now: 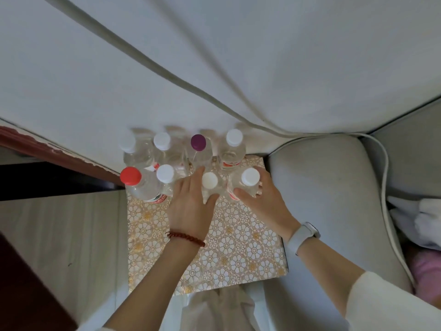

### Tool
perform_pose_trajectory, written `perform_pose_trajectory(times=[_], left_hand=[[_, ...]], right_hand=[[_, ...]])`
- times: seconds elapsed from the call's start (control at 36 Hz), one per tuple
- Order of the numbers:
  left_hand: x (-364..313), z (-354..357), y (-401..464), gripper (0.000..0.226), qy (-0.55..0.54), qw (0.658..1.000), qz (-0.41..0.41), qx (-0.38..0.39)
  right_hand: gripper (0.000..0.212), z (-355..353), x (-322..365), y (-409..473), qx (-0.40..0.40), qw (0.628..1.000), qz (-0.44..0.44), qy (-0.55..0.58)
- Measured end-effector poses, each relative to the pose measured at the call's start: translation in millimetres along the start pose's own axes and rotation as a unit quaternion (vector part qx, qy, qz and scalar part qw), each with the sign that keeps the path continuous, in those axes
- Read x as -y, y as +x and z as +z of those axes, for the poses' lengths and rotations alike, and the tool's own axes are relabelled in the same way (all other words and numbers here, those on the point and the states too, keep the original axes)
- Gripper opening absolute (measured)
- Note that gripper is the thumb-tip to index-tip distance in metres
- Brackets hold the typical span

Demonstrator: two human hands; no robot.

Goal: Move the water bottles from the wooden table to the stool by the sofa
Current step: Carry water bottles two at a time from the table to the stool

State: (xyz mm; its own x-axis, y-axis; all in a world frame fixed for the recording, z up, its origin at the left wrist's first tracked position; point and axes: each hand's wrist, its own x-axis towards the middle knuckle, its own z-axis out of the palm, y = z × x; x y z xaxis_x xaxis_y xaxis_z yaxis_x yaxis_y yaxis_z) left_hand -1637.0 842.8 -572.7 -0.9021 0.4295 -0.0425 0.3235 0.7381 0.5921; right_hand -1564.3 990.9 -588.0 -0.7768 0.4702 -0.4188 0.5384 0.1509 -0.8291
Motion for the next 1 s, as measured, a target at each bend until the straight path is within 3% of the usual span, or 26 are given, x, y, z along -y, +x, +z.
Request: perform_pose_trajectory(times=[0.06, 0.17, 0.28, 0.39, 0.47, 0.67, 0.83, 1.0], left_hand=[[-4.0, -4.6, 3.7, 0.064, 0.041, 0.999, 0.022, 0.015], [-7.6, -10.0, 10.9, 0.048, 0.096, 0.993, 0.065, 0.002], [-6.7, -13.9, 13.5, 0.048, 0.128, 0.987, 0.092, -0.014], [-5.1, -15.3, 15.2, 0.05, 0.163, 0.973, 0.15, -0.068], [-3.2, -15.7, 23.5, 0.047, 0.175, 0.971, 0.139, -0.085], [-3.1, -15.2, 33.9, 0.045, 0.183, 0.97, 0.145, -0.072], [6.1, -20.3, 45.8, 0.047, 0.195, 0.966, 0.172, 0.004], [5.1, -17.8, 38.3, 0.064, 0.259, 0.948, 0.186, -0.008]], right_hand=[[0.068, -0.1, 2.9, 0.0, -0.006, 1.0, -0.01, -0.02], [0.044, 3.8, 6.5, -0.2, -0.038, 0.997, -0.049, -0.049], [0.032, 7.4, 5.7, 0.4, -0.068, 0.994, -0.068, -0.046], [0.036, 13.1, 8.9, 2.5, -0.086, 0.995, -0.054, -0.021], [0.053, 18.5, 13.7, 8.1, -0.095, 0.994, -0.044, -0.015], [0.058, 22.9, 22.1, 18.5, -0.103, 0.994, -0.035, -0.013], [0.063, 29.7, 21.8, 22.9, -0.123, 0.992, -0.008, 0.028], [0.063, 27.8, 14.8, 18.1, -0.102, 0.993, -0.021, 0.06]])
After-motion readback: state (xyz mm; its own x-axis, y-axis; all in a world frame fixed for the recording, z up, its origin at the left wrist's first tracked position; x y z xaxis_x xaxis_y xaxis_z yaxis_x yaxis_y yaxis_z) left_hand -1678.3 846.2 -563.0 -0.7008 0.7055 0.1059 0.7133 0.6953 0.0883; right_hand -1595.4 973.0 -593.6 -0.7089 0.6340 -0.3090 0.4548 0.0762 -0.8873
